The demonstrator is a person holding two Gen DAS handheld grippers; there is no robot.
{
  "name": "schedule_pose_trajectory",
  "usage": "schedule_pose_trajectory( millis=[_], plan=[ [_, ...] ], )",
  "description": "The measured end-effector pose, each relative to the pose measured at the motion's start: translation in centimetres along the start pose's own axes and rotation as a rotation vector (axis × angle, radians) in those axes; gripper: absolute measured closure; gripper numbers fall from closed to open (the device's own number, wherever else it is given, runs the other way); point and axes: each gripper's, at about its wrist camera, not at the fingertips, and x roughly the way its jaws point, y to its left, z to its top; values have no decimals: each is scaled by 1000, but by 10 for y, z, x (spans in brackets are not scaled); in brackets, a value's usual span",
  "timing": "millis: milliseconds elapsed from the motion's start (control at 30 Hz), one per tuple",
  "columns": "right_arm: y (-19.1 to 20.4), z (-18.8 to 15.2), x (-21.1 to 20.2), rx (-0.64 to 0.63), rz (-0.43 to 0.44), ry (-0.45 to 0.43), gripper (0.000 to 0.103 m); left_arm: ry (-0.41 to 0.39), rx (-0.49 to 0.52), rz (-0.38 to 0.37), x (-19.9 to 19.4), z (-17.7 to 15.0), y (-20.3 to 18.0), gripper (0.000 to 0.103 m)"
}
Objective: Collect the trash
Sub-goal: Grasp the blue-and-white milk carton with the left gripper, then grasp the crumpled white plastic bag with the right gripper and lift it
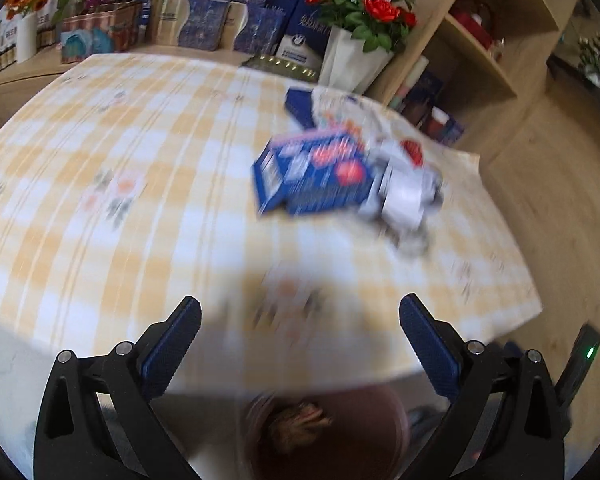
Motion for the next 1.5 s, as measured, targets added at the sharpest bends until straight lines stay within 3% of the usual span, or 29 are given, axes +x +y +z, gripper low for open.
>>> schedule_pose_trajectory(
  millis=[67, 233, 433, 700, 867, 1067, 1333, 1433, 1500],
  plan=[
    [-2, 12, 0, 9, -4, -22, 6, 4, -29, -43, 15, 25, -5, 6],
    [-6, 45, 7, 34, -48, -64, 6, 36, -114, -47, 58, 65, -9, 6],
    [-7, 64, 22, 24, -12, -22, 6, 71, -183, -42, 100, 88, -4, 6],
    [5, 77, 31, -49, 68, 4, 6, 69, -203, -36, 125, 96, -3, 6],
    [36, 88, 32, -191, 78, -31, 6, 100, -256, -84, 132, 93, 10, 6],
    [62, 105, 47, -233, 142, -16, 6, 106, -300, -129, 129, 90, 16, 6],
    [86, 116, 77, -228, 196, 47, 6, 113, -203, -84, 135, 92, 4, 6],
    [91, 117, 86, -217, 210, 75, 6, 108, -175, -87, 133, 92, 5, 20],
    [93, 117, 87, -205, 231, 83, 6, 93, -174, -75, 126, 93, 8, 21]
  ],
)
